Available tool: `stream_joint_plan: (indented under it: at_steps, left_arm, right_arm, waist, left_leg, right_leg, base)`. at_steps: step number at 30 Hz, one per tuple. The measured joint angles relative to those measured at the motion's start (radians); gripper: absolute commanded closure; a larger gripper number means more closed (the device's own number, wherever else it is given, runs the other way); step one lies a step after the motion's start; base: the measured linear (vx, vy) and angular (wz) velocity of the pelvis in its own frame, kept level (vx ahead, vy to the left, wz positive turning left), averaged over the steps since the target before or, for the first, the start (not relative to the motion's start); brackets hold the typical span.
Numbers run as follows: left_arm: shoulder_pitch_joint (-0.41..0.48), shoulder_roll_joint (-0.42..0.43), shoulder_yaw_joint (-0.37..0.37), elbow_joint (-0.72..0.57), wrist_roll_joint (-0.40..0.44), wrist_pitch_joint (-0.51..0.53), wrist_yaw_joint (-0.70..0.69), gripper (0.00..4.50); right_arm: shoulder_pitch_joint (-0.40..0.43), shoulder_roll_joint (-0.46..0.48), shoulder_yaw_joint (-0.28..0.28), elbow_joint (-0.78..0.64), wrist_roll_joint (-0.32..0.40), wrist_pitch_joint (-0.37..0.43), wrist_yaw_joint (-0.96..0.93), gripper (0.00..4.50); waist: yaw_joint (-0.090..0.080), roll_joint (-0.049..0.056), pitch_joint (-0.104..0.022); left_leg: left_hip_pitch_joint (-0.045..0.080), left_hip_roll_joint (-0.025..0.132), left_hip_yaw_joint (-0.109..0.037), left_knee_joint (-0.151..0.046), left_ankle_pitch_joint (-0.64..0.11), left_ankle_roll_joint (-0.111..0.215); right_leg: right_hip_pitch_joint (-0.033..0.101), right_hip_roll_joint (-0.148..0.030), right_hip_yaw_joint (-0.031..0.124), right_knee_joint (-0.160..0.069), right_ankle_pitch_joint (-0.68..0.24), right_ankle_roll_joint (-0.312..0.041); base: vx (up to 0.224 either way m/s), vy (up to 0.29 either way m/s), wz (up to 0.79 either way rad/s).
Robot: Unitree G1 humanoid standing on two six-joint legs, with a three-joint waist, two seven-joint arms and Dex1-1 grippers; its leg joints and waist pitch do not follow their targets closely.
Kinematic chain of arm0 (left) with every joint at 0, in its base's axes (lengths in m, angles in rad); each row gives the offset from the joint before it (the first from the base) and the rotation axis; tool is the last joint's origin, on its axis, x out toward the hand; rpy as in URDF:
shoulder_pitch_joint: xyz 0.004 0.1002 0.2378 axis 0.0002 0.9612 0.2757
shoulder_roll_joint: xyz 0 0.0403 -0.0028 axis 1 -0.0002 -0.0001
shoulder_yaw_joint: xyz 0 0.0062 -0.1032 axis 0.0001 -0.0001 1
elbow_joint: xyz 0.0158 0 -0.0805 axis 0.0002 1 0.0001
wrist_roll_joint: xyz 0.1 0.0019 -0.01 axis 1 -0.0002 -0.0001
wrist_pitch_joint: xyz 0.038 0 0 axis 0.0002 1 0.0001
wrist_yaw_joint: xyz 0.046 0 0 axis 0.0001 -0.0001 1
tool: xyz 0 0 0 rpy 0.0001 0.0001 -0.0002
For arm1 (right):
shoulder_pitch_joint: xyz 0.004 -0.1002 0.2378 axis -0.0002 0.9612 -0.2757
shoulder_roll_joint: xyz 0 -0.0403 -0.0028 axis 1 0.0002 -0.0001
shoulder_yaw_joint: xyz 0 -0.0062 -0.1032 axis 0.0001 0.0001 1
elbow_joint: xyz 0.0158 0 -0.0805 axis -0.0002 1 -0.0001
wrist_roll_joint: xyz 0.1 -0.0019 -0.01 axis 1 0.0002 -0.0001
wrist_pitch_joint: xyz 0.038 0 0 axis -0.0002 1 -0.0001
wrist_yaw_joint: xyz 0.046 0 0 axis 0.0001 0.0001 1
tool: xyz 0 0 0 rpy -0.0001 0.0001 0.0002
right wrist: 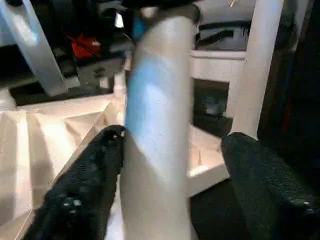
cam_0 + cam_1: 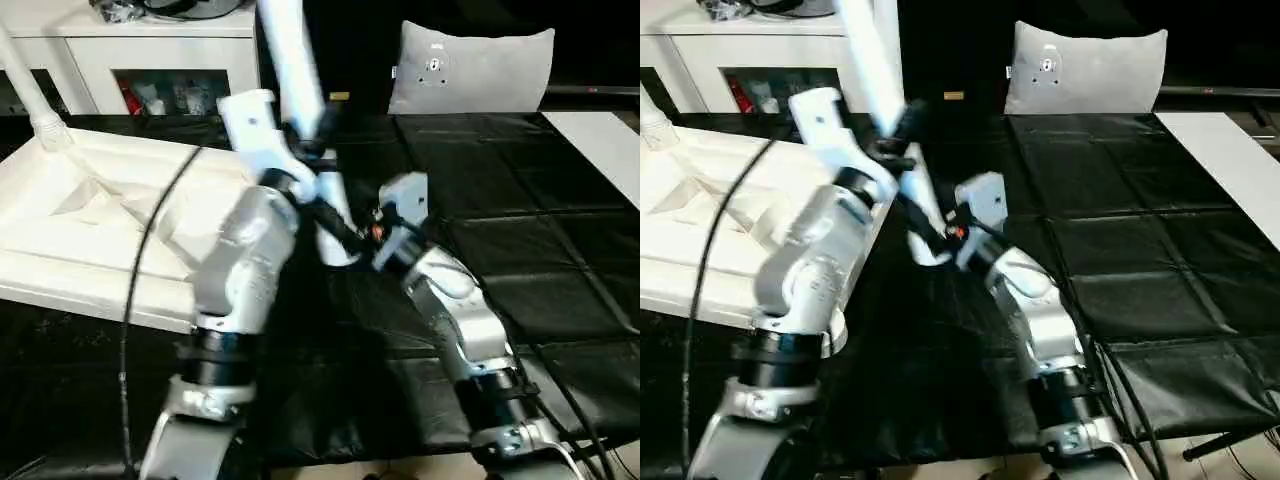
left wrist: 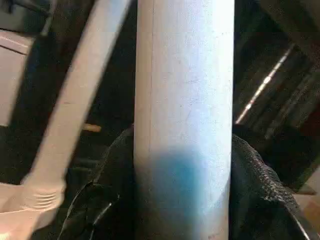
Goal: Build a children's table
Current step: Pick table leg
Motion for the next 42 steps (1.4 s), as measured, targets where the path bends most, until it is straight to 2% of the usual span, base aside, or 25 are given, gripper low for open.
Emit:
stream_joint_plan:
  at_steps: [3,10,12,15,18,20,25,34,42]
  left_arm:
    - [-0.006,0.027,0.023,0.002,-0.007,0.017,-0.016,2.68]
    - [-0.017,0.061,0.038,0.001,-0.078,0.082,-0.105,2.68]
    - [-0.017,0.069,0.043,-0.002,-0.102,0.103,-0.127,2.68]
    - [-0.011,0.100,0.055,-0.029,-0.172,0.160,-0.195,2.68]
    - [-0.010,0.114,0.064,-0.048,-0.202,0.184,-0.234,2.68]
    - [-0.009,0.132,0.056,-0.060,-0.218,0.205,-0.271,2.68]
    - [0.006,0.173,0.007,-0.097,-0.214,0.211,-0.353,2.68]
    - [0.028,0.210,-0.154,-0.164,-0.134,0.155,-0.479,2.68]
    - [0.029,0.203,-0.179,-0.168,-0.126,0.149,-0.495,2.68]
  right_arm:
    - [0.008,-0.033,-0.025,-0.019,0.042,0.066,0.020,0.75]
    - [0.005,-0.132,-0.129,-0.069,0.180,0.278,0.065,0.19]
    - [0.004,-0.161,-0.142,-0.069,0.209,0.327,0.083,0.01]
    - [0.000,-0.221,-0.145,-0.076,0.246,0.408,0.151,0.00]
    - [-0.008,-0.234,-0.147,-0.089,0.269,0.440,0.189,0.00]
    - [-0.015,-0.259,-0.123,-0.114,0.287,0.471,0.238,0.00]
    - [-0.043,-0.296,-0.087,-0.148,0.286,0.484,0.308,0.00]
    - [-0.079,-0.296,-0.004,-0.148,0.264,0.497,0.350,0.00]
    - [-0.093,-0.292,0.045,-0.141,0.235,0.504,0.363,0.00]
  waist:
    - [0.002,0.000,0.000]
    - [0.006,0.000,0.000]
    - [0.006,0.000,0.000]
    - [0.003,0.000,0.000]
    - [0.001,0.000,0.000]
    - [0.004,0.000,0.000]
    - [0.007,0.000,0.000]
    - [0.014,0.000,0.000]
    - [0.012,0.000,0.000]
  left_leg:
    - [0.000,0.000,0.000,0.000,0.000,0.000]
    - [0.001,0.000,0.000,0.002,0.001,0.002]
    - [0.001,0.000,0.000,0.002,0.001,0.002]
    - [0.002,0.000,0.000,0.002,0.001,0.002]
    - [0.002,0.000,0.000,0.002,0.001,0.002]
    - [0.002,0.000,0.000,0.002,0.001,0.002]
    - [0.002,0.000,0.000,0.003,0.001,0.002]
    - [0.002,0.000,0.000,0.003,0.001,0.002]
    - [0.002,0.000,0.000,0.003,0.002,0.002]
  right_leg:
    - [0.000,0.000,0.000,0.000,0.000,0.000]
    - [0.002,0.000,0.000,0.000,0.002,-0.001]
    - [0.002,0.000,0.000,0.001,0.002,-0.001]
    - [0.002,0.000,0.000,0.001,0.002,-0.001]
    - [0.002,0.000,0.000,0.002,0.002,-0.001]
    - [0.002,0.000,0.000,0.001,0.002,-0.001]
    - [0.003,0.000,0.000,0.001,0.002,-0.001]
    - [0.003,0.000,0.000,0.001,0.002,-0.001]
    - [0.003,0.000,0.000,0.002,0.002,-0.001]
  base:
    - [0.000,0.000,0.00]
    - [0.000,0.000,0.00]
    - [0.000,0.000,0.00]
    - [0.000,0.000,0.00]
    - [0.000,0.000,0.00]
    - [0.000,0.000,0.00]
    - [0.000,0.000,0.00]
    - [0.000,0.000,0.00]
    - [0.000,0.000,0.00]
